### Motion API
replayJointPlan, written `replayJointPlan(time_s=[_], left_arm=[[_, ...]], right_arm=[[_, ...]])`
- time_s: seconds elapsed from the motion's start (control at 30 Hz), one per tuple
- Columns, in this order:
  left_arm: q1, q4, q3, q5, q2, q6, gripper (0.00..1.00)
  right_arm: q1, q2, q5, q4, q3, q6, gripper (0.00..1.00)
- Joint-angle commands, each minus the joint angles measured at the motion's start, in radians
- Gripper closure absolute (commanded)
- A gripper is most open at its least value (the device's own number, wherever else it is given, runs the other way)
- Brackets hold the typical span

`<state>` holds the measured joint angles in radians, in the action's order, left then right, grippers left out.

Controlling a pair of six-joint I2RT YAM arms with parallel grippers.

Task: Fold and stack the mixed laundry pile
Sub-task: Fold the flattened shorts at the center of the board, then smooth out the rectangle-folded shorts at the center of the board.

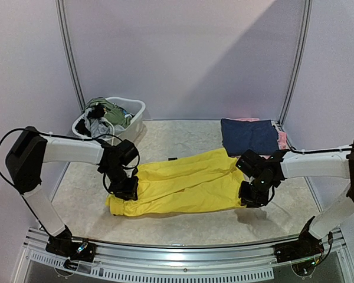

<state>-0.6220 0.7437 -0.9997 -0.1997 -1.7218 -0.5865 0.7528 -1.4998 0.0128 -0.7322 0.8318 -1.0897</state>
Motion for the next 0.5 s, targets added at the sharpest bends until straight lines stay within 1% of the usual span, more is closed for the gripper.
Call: replayJointPlan(time_s=[0.0,0.1,0.2,0.23,0.33,0.4,0.47], left_arm=[[-0.091,0.089,0.066,-0.051,0.131,-0.071,0.71],[-0.127,0.159,0.036,-0.040,0.241,-0.079,0.68],[-0.128,0.219,-0.065,0.021,0.300,-0.028,0.63],[-0.128,0.233,-0.119,0.060,0.302,0.000,0.61],[-0.132,0.204,-0.195,0.187,0.296,0.097,0.52],[-0.132,0.194,-0.258,0.196,0.254,0.203,0.49],[-0.133,0.219,-0.337,0.197,0.171,0.287,0.46]], right_arm=[[0.007,0.144,0.038,-0.141,-0.038,-0.065,0.79],[0.012,0.242,0.033,-0.167,-0.006,-0.053,0.77],[0.026,0.281,0.048,-0.195,0.088,0.012,0.76],[0.032,0.279,0.051,-0.201,0.127,0.029,0.75],[0.042,0.237,0.044,-0.202,0.236,0.093,0.75],[0.049,0.197,0.052,-0.213,0.294,0.116,0.75],[0.055,0.162,0.063,-0.221,0.327,0.109,0.74]])
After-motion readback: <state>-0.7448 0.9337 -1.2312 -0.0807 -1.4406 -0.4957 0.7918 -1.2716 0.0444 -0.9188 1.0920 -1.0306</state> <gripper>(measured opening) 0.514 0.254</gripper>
